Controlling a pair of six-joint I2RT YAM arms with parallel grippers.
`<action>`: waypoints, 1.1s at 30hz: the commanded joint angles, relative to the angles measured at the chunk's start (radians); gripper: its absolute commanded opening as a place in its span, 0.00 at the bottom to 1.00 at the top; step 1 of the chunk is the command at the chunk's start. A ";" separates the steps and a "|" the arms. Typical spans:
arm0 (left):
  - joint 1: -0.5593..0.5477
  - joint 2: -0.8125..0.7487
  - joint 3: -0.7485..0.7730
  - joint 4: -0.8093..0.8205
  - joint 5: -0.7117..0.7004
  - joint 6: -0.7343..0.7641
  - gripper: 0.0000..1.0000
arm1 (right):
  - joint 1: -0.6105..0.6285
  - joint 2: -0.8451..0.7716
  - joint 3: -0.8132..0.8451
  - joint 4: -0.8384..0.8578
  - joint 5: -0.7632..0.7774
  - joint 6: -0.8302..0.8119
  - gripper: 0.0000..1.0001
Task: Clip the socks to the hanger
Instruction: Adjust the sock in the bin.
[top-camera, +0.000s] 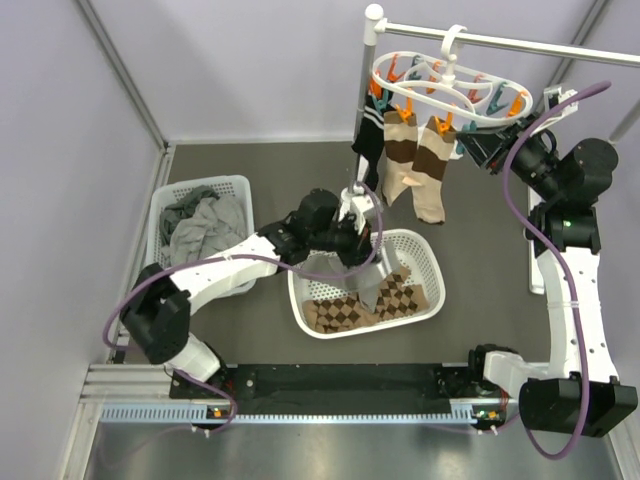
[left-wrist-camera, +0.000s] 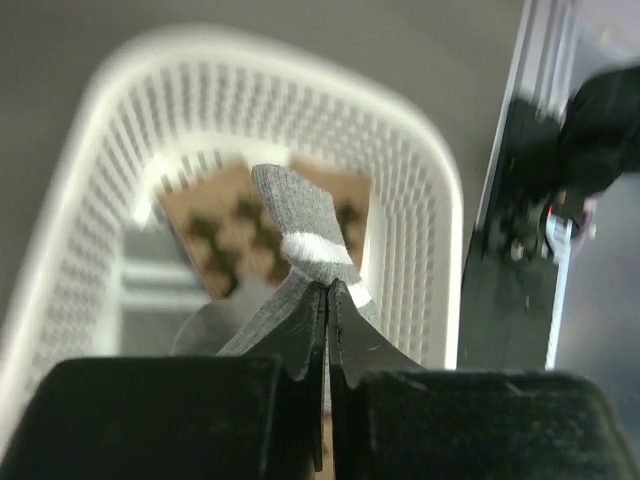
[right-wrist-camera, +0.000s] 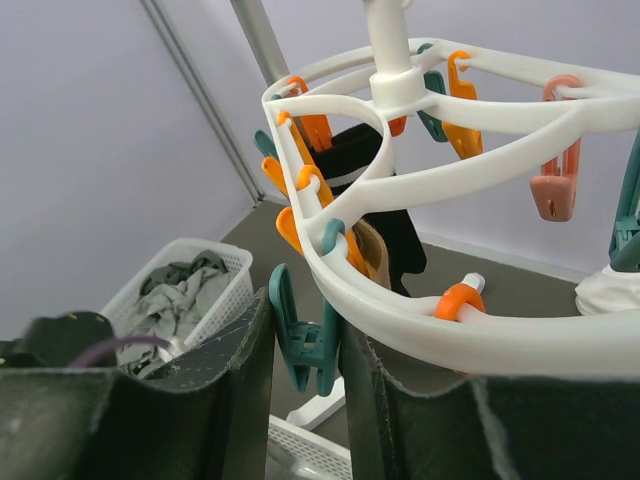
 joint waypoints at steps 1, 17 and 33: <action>-0.001 0.086 -0.057 -0.177 0.089 0.007 0.00 | -0.011 -0.029 0.029 0.020 -0.012 -0.016 0.00; 0.008 0.092 -0.099 -0.410 -0.418 0.034 0.27 | -0.011 -0.029 0.021 0.008 -0.004 -0.027 0.00; -0.193 0.118 0.096 -0.570 -0.653 0.010 0.42 | -0.011 -0.021 0.037 -0.013 -0.009 -0.028 0.00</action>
